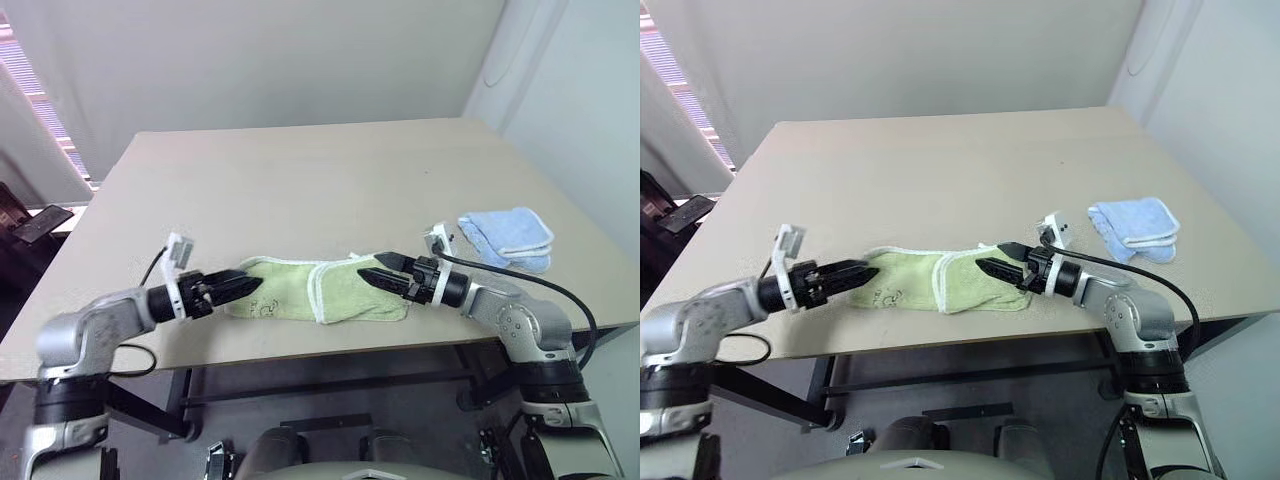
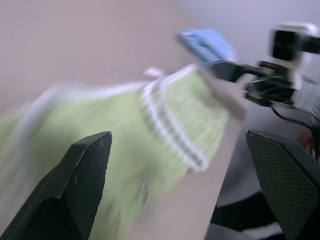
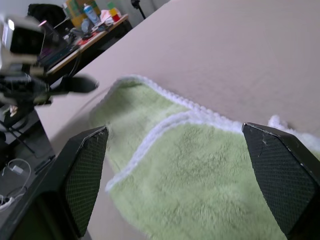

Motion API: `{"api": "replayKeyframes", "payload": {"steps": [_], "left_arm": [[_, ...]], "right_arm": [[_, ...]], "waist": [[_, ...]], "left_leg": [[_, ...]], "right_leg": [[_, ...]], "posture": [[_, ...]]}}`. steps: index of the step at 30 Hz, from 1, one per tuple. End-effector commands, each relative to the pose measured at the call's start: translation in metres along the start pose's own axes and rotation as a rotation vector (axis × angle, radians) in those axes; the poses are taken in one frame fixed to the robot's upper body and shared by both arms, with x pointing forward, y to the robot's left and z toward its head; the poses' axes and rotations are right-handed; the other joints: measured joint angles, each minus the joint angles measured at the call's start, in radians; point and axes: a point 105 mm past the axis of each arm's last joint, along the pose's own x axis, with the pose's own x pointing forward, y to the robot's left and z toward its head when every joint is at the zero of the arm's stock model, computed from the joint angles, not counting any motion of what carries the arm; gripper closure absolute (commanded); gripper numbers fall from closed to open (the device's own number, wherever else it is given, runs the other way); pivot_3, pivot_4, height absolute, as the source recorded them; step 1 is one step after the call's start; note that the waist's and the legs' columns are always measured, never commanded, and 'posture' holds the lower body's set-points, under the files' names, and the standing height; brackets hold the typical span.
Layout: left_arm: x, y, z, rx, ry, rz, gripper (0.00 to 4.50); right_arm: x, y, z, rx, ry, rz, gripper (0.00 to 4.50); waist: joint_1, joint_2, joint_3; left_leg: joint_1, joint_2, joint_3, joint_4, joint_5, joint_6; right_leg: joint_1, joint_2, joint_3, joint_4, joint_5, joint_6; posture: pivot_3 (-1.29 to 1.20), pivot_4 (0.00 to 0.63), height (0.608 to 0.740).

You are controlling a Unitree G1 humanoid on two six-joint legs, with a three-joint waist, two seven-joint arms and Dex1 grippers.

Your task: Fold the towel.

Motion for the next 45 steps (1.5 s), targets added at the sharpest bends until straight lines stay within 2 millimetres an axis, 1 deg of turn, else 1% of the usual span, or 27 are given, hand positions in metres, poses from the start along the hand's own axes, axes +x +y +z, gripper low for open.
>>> {"api": "replayKeyframes", "payload": {"steps": [1, 6, 10, 13, 16, 19, 22, 28, 34, 41, 43, 45], "left_arm": [[-0.014, -0.004, 0.004, -0.109, -0.037, 0.029, 0.00], [-0.028, -0.001, -0.014, -0.252, -0.013, 0.092, 0.00], [-0.037, 0.016, -0.032, -0.363, -0.002, 0.206, 0.00], [-0.039, 0.023, -0.036, -0.443, -0.014, 0.232, 0.00], [-0.039, 0.026, -0.036, -0.463, -0.022, 0.249, 0.00], [-0.036, 0.033, -0.035, -0.494, -0.035, 0.273, 0.00], [-0.031, 0.035, -0.035, -0.515, -0.041, 0.271, 0.00], [-0.010, 0.033, -0.038, -0.557, -0.049, 0.229, 0.00], [0.006, 0.034, -0.031, -0.578, -0.075, 0.208, 0.00], [0.015, 0.034, -0.025, -0.586, -0.073, 0.190, 0.00], [0.015, 0.033, -0.025, -0.585, -0.068, 0.187, 0.38], [0.014, 0.032, -0.026, -0.587, -0.066, 0.186, 0.95]], "right_arm": [[0.009, 0.004, 0.013, 0.029, -0.041, 0.011, 0.02], [0.015, 0.004, 0.006, 0.088, -0.002, 0.014, 0.02], [0.020, 0.000, 0.003, 0.137, 0.003, -0.012, 0.02], [0.021, -0.004, -0.002, 0.151, 0.007, -0.039, 0.02], [0.021, -0.006, -0.003, 0.145, 0.000, -0.055, 0.02], [0.019, -0.010, -0.002, 0.148, -0.014, -0.081, 0.02], [0.017, -0.015, -0.001, 0.146, -0.022, -0.114, 0.02], [0.014, -0.021, -0.001, 0.140, -0.038, -0.164, 0.02], [0.012, -0.024, 0.001, 0.120, -0.043, -0.191, 0.02], [0.010, -0.028, 0.003, 0.103, -0.044, -0.223, 0.02], [0.009, -0.030, 0.003, 0.100, -0.046, -0.232, 0.00], [0.008, -0.031, 0.004, 0.099, -0.048, -0.239, 0.00]], "waist": [[0.000, 0.000, 0.000], [-0.006, 0.000, 0.000], [-0.008, 0.000, 0.000], [-0.008, 0.000, 0.000], [-0.010, 0.000, 0.000], [-0.010, 0.000, -0.001], [-0.009, 0.001, -0.001], [-0.004, 0.003, -0.003], [0.008, 0.004, -0.003], [0.018, 0.004, -0.003], [0.017, 0.004, -0.003], [0.016, 0.003, -0.003]], "left_leg": [[0.001, 0.000, 0.000, 0.000, 0.000, 0.000], [0.001, -0.001, 0.000, 0.000, 0.000, 0.000], [0.002, -0.001, 0.000, -0.003, 0.000, -0.001], [0.003, -0.001, 0.000, -0.006, 0.001, -0.002], [0.004, -0.001, 0.000, -0.009, 0.002, -0.003], [0.004, -0.001, 0.000, -0.010, 0.002, -0.004], [0.004, -0.001, 0.000, -0.010, 0.002, -0.004], [0.005, -0.001, 0.000, -0.010, 0.002, -0.004], [0.005, -0.001, 0.000, -0.009, 0.002, -0.004], [0.005, -0.001, 0.000, -0.009, 0.002, -0.004], [0.005, -0.001, 0.000, -0.009, 0.002, -0.004], [0.004, -0.001, 0.000, -0.009, 0.002, -0.004]], "right_leg": [[0.000, 0.000, 0.000, 0.000, 0.000, 0.000], [0.001, 0.000, 0.000, 0.000, 0.000, 0.000], [0.000, 0.000, 0.000, 0.000, 0.000, 0.000], [-0.001, 0.000, 0.000, -0.001, 0.000, 0.000], [-0.001, 0.000, 0.000, -0.001, 0.000, 0.000], [-0.002, 0.000, 0.001, -0.001, 0.000, 0.000], [-0.002, 0.000, 0.001, -0.001, 0.000, 0.000], [0.000, -0.001, 0.000, -0.002, 0.001, -0.002], [0.001, -0.001, 0.000, -0.002, 0.002, -0.003], [0.001, -0.001, 0.000, -0.002, 0.003, -0.003], [0.001, -0.001, 0.000, -0.003, 0.003, -0.003], [0.001, -0.001, 0.000, -0.003, 0.003, -0.003]], "posture": [[0.00, 0.000, 0.736], [0.00, 0.000, 0.736], [0.00, 0.000, 0.736], [0.00, 0.000, 0.736], [0.00, 0.000, 0.736], [0.00, 0.000, 0.736], [0.00, 0.000, 0.736], [0.00, 0.000, 0.736], [0.00, 0.000, 0.736], [0.00, 0.000, 0.736], [0.00, 0.000, 0.736], [0.00, 0.000, 0.736]]}}
